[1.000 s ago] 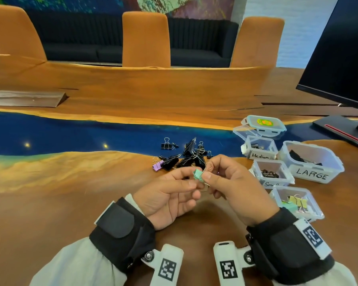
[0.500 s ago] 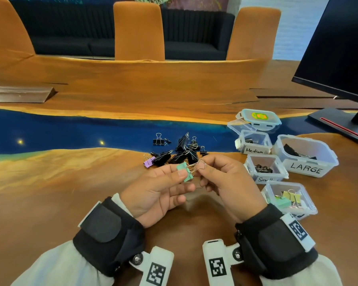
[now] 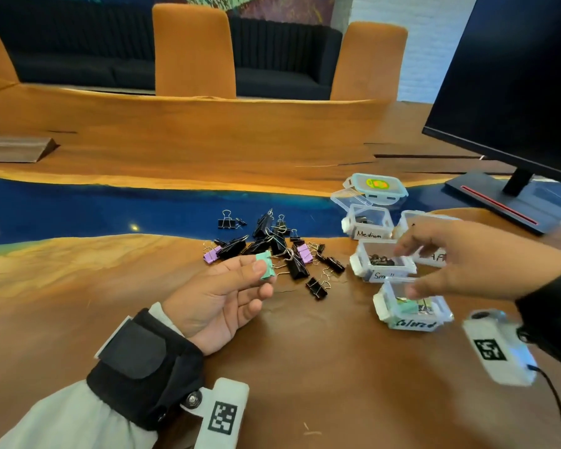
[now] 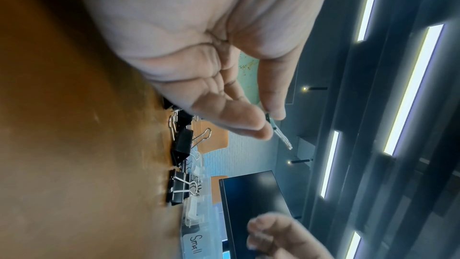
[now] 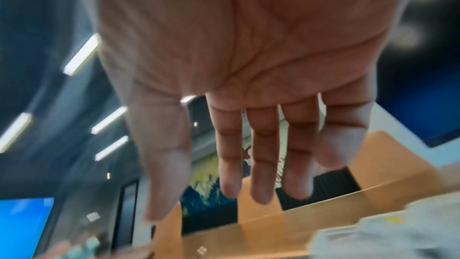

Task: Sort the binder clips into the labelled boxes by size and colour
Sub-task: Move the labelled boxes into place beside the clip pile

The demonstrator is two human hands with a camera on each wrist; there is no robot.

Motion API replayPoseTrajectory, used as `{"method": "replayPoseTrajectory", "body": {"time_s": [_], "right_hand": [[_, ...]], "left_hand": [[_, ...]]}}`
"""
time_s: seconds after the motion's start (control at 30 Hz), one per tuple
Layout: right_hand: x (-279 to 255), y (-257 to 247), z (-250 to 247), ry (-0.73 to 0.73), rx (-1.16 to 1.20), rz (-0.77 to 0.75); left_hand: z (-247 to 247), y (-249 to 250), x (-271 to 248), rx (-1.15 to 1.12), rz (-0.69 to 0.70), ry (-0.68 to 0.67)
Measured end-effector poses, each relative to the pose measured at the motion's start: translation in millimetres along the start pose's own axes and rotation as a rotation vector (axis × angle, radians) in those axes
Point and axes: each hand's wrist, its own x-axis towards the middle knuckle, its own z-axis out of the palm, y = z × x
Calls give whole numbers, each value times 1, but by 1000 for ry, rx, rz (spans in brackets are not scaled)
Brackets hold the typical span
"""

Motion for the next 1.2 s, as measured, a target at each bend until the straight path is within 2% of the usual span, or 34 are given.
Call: {"method": "replayPoseTrajectory", "body": {"time_s": [0.13,0.33,0.5,0.7,0.93,1.2], "right_hand": [[-7,24,21,-164,-77,78],[-12,24,41,-13,34,19],[-30,-17,46,113,206,-147],[-44,-61,63,186,413,-278],[-44,-72,73,221,462,-296],[-46,-77,75,224,441,-315]], "left_hand": [[1,1,-2,-6,27,41],[7,4,-8,62,65,32],[26,12,-26,356,133,-64],[53,13,-46,896,335,-6],[55,10,-50,1124,452,106],[57,3,-46,1406,446,148]]}}
